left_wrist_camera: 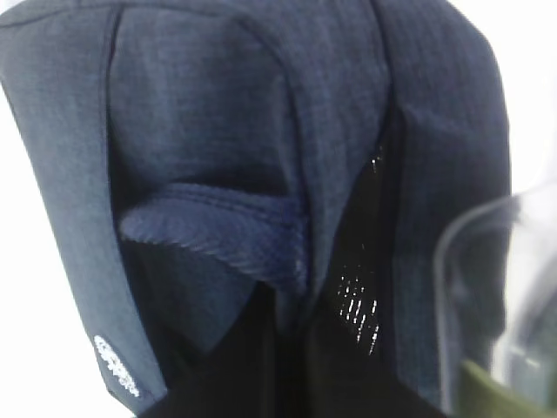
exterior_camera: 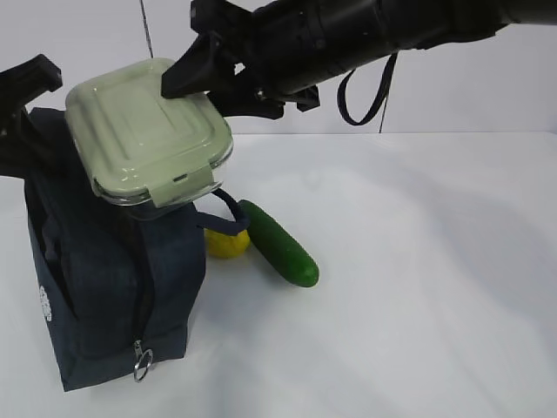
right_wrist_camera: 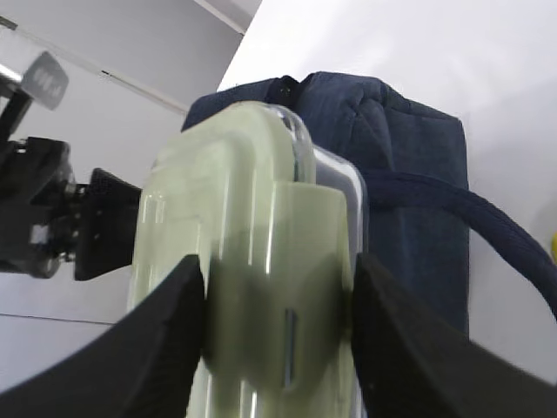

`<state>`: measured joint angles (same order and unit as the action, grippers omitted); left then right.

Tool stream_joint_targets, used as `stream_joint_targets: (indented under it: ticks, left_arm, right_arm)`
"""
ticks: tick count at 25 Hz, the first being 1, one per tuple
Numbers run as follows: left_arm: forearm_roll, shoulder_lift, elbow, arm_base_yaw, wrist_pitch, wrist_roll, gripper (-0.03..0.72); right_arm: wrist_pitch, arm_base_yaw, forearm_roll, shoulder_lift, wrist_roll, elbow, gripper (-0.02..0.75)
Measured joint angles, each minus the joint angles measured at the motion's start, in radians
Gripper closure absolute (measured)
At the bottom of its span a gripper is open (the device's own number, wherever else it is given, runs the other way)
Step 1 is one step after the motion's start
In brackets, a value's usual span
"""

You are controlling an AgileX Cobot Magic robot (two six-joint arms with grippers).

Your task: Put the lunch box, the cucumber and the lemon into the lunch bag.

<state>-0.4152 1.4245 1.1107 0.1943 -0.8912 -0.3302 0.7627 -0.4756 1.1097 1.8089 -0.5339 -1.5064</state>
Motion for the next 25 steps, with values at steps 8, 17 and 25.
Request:
stream_joint_targets:
  ticks: [8,17,25]
  left_arm:
    - [-0.016,0.000,0.000,0.000,0.002,-0.002,0.693]
    - [-0.068,0.000,0.000,0.000,0.028,0.013,0.693]
    - [-0.129,0.000,0.000,0.000,0.051,0.031,0.693]
  right_arm:
    - [-0.081,-0.022,-0.013,0.065,0.004,0.000,0.346]
    - [-0.100,-0.022,-0.092,0.074,-0.032,0.000,0.346]
    - [-0.168,-0.065,-0.114,0.075,-0.069,0.000,0.346]
